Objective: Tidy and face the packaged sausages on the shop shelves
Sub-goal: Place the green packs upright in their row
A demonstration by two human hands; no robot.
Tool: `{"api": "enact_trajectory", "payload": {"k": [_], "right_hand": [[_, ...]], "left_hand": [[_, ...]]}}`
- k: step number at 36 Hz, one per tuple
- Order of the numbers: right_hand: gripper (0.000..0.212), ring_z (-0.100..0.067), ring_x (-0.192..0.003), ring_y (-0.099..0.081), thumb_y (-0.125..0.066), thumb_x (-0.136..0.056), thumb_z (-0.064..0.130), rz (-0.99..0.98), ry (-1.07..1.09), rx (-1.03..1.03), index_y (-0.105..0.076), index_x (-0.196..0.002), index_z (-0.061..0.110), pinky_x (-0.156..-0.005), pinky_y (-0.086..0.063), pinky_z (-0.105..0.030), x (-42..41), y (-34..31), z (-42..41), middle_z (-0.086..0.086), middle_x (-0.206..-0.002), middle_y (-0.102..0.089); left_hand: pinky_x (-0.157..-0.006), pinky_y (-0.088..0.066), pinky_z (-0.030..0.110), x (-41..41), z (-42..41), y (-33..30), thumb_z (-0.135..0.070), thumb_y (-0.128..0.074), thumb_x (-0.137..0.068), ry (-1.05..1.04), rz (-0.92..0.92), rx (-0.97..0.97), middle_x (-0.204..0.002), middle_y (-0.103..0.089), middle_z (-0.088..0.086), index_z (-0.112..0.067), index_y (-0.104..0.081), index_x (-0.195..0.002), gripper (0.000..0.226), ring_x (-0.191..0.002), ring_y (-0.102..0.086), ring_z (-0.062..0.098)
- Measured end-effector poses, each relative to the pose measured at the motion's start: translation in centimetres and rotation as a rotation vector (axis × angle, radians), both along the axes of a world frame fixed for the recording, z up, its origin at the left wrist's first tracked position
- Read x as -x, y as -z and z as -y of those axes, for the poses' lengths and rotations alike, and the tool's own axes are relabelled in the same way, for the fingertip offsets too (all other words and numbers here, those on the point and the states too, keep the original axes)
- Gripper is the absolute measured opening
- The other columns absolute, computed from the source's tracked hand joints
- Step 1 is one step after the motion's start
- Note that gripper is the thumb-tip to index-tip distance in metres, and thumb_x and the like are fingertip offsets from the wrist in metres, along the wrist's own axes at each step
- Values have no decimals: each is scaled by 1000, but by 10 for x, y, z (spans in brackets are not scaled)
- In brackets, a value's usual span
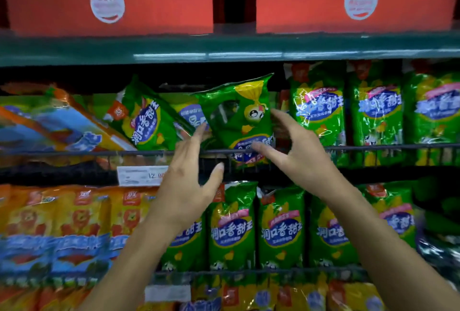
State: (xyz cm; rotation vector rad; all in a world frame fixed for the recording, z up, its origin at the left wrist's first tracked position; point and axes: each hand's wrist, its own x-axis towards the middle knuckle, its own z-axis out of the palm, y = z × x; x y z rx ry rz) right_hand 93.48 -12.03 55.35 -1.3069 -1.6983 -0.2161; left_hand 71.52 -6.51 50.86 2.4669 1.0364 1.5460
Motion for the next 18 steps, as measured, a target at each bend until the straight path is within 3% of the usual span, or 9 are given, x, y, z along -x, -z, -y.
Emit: {"api": "enact_trajectory", "payload": {"k": [2, 3, 5, 7, 8, 11, 13, 18], "right_hand": [[86, -13, -137, -46, -73, -88, 49, 5, 49, 63, -34, -158, 18, -97, -31, -11, 7, -11, -6, 2, -152, -51], [84, -15, -134, -51, -75, -87, 46, -18, 50, 80, -38, -156, 14, -96, -34, -11, 9, -14, -9, 1, -147, -55], [72, -15, -120, -62, -78, -86, 43, -57, 32, 60, -52, -144, 11, -99, -47, -22, 12, -17, -13, 0, -134, -66], [60, -11, -109, -69, -79, -84, 44, -73, 44, -12, -62, -131, 11, -96, -55, -38, 13, -15, -17, 3, -120, -74], [54, -8, -104, -70, -79, -85, 42, -82, 46, -66, -65, -127, 12, -92, -57, -40, 14, -12, -18, 6, -115, -75], [37, -5, -93, -74, -80, -88, 27, -163, -34, -238, -69, -121, 13, -84, -60, -35, 24, -10, -12, 10, -107, -77], [33, -8, -96, -74, -79, -90, 22, -209, -89, -347, -70, -121, 13, -84, -59, -33, 29, -15, -4, 9, -108, -77], [17, -8, -97, -73, -74, -94, 15, -370, -194, -503, -72, -110, 11, -83, -57, -25, 41, -32, 24, 9, -101, -77]], "left_hand": [[-108, -8, 1, 4, -3, -3, -43, -55, -102, 40, -40, 18, -144, -23, -29, -38, -6, -162, 77, -129, -6, -32], [-111, -9, 6, 5, -4, -4, -45, -54, -102, 58, -47, 35, -145, -23, -29, -38, -5, -162, 78, -133, -7, -27], [-117, -12, 20, 8, -4, -7, -47, -52, -102, 99, -42, 60, -157, -23, -23, -38, -5, -162, 77, -147, -10, -10], [-120, -11, 22, 9, -6, -10, -47, -52, -103, 144, -25, 57, -165, -20, -15, -36, -5, -163, 77, -152, -9, 0], [-121, -10, 22, 9, -7, -11, -46, -52, -103, 167, -15, 51, -166, -19, -15, -35, -5, -163, 78, -153, -8, 0], [-124, -9, 22, 6, -7, -18, -43, -56, -102, 260, 49, 28, -161, -12, -32, -45, -2, -161, 80, -151, -2, -11], [-120, -8, 18, 4, -4, -25, -41, -58, -102, 337, 79, -5, -157, -9, -41, -56, 2, -157, 83, -148, 0, -16], [-125, -24, 42, -2, 5, -36, -41, -64, -99, 419, 130, -79, -162, -18, -33, -55, -6, -158, 84, -153, -14, -3]]}}
